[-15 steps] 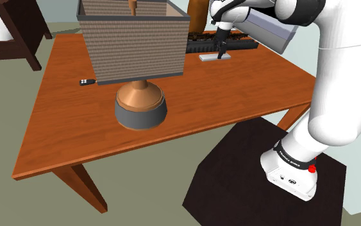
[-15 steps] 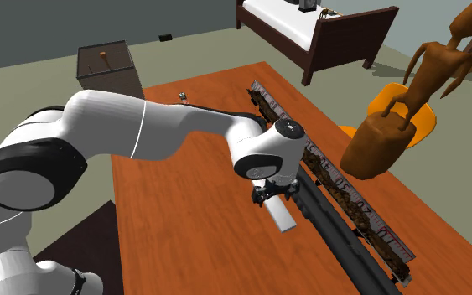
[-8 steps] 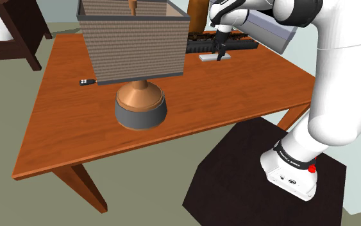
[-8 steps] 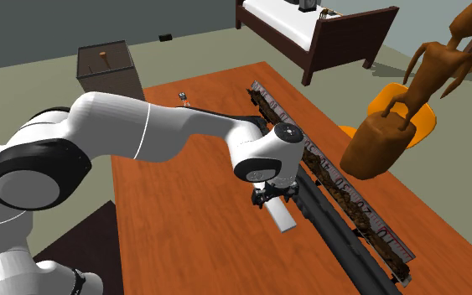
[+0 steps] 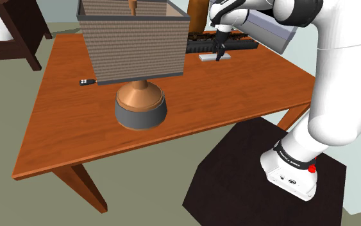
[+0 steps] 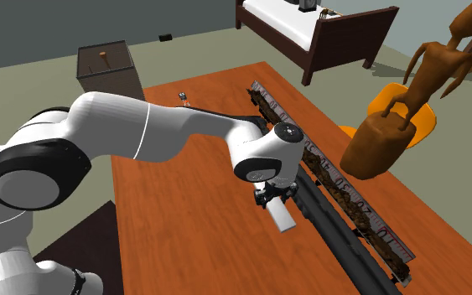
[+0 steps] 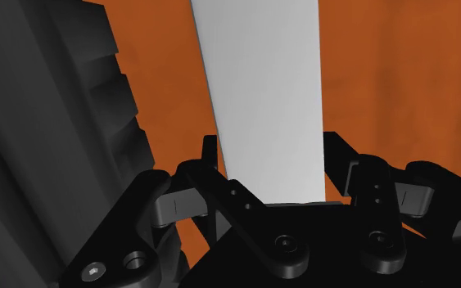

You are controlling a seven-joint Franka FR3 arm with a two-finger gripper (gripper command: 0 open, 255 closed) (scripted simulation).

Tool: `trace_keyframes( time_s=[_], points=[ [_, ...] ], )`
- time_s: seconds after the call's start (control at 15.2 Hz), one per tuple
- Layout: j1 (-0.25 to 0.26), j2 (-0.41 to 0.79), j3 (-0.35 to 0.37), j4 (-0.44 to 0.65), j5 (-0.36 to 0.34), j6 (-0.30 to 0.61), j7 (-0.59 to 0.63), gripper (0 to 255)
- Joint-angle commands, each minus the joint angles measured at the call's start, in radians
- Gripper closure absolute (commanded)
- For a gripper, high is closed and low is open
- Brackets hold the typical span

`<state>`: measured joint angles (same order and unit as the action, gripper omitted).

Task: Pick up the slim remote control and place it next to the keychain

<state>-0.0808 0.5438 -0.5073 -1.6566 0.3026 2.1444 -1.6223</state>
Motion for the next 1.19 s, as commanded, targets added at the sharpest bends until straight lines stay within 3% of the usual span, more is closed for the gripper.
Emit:
trace_keyframes(
  time_s=[0.0, 1.12],
  points=[
    [0.0, 0.001, 0.0, -0.001, 0.0, 0.0, 0.0, 255],
    [0.012, -0.073, -0.028, 0.082, -0.047, -0.15, 0.03, 255]
  ],
)
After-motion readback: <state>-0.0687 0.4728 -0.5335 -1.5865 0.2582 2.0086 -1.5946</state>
